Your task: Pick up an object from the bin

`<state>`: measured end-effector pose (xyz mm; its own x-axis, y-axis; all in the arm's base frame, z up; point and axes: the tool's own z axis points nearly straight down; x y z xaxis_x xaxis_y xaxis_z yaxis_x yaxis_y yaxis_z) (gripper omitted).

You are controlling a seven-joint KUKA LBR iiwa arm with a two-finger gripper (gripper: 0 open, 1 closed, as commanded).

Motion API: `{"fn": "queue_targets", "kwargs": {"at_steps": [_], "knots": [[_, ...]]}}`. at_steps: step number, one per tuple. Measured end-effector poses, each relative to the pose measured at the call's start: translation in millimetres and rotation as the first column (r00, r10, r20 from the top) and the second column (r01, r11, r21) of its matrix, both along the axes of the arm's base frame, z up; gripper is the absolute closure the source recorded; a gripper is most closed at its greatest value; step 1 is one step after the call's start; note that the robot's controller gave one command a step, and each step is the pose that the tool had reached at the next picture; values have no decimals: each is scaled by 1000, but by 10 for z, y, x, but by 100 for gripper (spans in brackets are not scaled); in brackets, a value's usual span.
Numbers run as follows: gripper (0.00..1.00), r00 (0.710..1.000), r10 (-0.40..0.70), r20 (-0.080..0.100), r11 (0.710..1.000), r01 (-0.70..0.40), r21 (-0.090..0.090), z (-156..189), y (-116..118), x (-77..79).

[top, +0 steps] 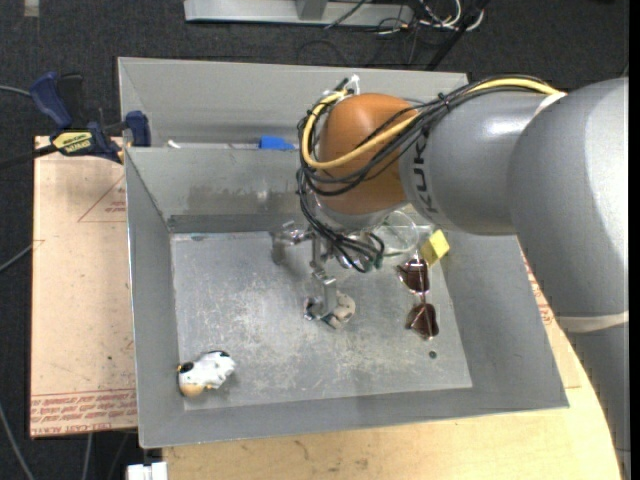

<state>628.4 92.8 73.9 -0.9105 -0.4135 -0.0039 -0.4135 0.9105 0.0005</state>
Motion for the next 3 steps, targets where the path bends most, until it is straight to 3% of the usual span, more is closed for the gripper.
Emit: {"fn": "queue_targets", "kwargs": {"at_steps": [1, 2, 3], "knots": [[0, 999, 49, -1, 999, -49, 0, 11, -206, -226], [0, 961, 278, -1, 961, -278, -1, -17, -346, -156], [0, 944, 331, 2, 944, -331, -2, -33, -464, -37]]}}
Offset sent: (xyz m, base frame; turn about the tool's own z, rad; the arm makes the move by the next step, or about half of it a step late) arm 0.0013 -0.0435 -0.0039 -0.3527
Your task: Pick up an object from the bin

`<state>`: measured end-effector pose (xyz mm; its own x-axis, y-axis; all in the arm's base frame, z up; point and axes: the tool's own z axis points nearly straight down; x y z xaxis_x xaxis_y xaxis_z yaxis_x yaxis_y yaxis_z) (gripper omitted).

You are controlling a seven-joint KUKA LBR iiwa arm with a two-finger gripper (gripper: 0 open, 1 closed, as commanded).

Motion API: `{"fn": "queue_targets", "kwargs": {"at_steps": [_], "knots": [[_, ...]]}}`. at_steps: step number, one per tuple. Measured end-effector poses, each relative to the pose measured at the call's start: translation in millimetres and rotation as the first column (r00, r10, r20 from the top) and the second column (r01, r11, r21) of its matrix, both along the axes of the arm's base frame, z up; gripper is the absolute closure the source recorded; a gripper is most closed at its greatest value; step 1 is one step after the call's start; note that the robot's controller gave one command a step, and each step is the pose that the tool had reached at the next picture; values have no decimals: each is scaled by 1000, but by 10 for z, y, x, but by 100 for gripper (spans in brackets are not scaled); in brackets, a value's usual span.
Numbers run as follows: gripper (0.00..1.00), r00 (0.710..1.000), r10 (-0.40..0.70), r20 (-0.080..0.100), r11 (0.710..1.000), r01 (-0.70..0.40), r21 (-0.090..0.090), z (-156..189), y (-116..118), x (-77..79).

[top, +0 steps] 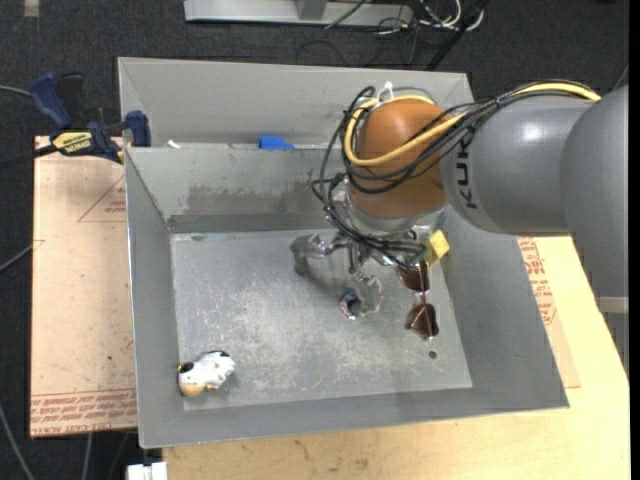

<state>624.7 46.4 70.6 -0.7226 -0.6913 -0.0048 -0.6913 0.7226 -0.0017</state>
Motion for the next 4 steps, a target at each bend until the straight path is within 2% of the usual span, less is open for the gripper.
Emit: {"fn": "queue_targets", "kwargs": {"at_steps": [1, 2, 3, 4], "knots": [[0, 999, 52, -6, 999, -52, 0, 188, -236, -292], [100, 959, 283, -1, 959, -283, -1, 161, -860, -92], [100, 959, 283, -1, 959, -283, 0, 161, -860, -92], [100, 955, 296, -10, 955, -296, 3, 550, -815, -117]]}}
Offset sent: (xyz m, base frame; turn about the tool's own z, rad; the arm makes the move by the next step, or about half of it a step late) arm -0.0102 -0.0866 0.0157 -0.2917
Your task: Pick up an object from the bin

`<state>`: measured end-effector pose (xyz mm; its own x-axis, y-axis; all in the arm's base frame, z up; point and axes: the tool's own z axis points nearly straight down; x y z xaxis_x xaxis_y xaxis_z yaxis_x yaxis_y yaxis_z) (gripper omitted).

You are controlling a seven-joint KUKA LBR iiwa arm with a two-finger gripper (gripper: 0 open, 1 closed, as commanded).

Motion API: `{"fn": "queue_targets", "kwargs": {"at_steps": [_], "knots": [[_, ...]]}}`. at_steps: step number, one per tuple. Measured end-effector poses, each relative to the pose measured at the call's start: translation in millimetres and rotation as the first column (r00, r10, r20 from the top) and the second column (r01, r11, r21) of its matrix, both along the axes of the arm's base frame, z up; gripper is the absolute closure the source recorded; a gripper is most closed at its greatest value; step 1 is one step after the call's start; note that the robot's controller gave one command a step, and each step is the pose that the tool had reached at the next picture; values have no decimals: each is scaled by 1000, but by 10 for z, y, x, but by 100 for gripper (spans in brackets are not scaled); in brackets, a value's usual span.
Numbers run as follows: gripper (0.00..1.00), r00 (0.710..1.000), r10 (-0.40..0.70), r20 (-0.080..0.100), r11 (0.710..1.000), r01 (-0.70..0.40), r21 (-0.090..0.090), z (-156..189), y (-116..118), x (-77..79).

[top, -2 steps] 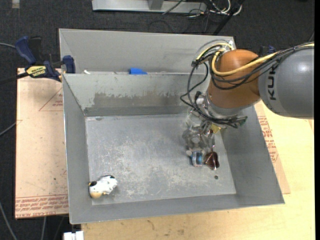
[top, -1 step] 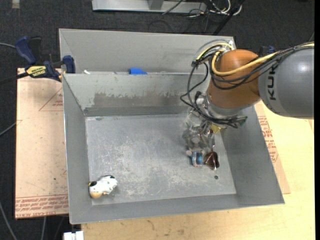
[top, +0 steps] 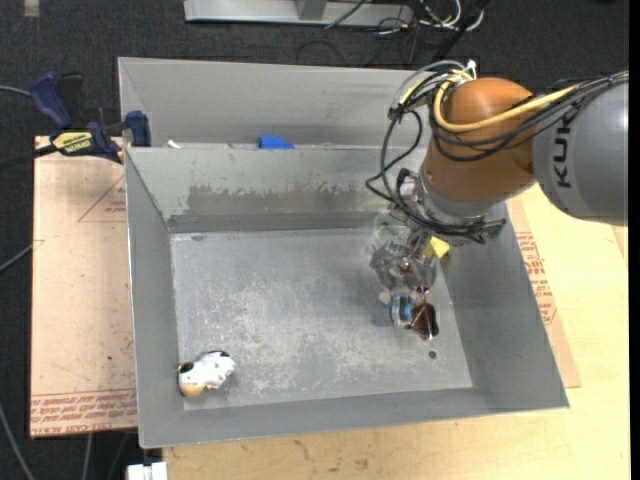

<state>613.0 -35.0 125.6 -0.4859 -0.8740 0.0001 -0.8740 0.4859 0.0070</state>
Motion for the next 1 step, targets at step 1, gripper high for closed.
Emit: {"fn": "queue_targets", "kwargs": {"at_steps": [1], "knots": [[0, 1000, -15, 6, 1000, 15, -1, -571, 271, -406]]}}
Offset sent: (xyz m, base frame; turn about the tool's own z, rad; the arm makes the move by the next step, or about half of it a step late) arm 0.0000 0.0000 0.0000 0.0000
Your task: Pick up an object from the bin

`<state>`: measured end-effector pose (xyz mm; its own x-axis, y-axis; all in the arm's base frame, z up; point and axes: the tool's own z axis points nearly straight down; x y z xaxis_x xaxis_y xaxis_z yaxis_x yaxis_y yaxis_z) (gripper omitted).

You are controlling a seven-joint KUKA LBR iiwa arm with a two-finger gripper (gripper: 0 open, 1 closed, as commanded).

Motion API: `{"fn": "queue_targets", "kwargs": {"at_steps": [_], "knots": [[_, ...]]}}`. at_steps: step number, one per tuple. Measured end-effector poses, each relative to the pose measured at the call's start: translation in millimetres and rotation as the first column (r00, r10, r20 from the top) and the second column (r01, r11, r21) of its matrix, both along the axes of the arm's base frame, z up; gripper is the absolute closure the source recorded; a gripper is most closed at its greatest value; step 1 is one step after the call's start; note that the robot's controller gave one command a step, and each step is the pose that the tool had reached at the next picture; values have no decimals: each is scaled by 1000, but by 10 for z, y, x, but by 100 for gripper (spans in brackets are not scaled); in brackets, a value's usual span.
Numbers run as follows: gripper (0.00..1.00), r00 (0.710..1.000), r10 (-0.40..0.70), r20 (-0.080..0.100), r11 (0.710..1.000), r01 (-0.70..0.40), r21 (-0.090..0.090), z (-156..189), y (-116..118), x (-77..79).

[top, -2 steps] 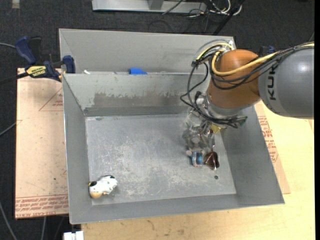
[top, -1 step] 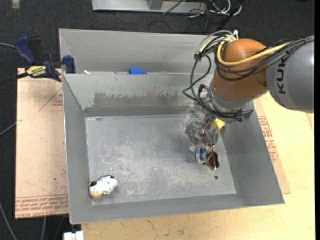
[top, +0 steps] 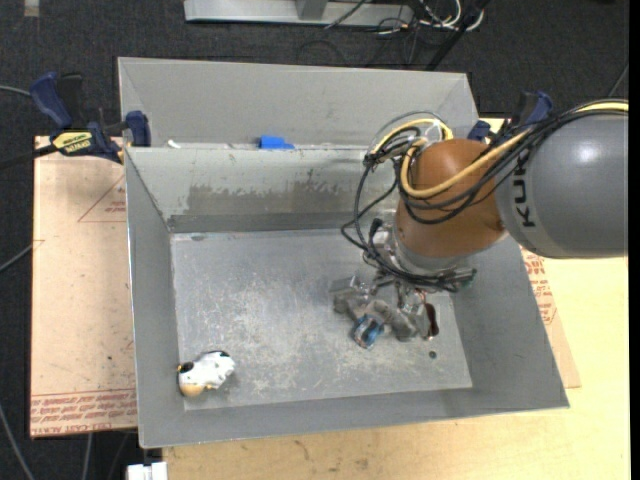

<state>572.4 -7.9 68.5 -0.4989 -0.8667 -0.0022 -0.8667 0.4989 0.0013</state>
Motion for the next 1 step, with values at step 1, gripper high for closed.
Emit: {"fn": "queue_targets", "kwargs": {"at_steps": [1], "knots": [[100, 1000, -3, 1, 1000, 3, 1, 14, 7, 0]]}}
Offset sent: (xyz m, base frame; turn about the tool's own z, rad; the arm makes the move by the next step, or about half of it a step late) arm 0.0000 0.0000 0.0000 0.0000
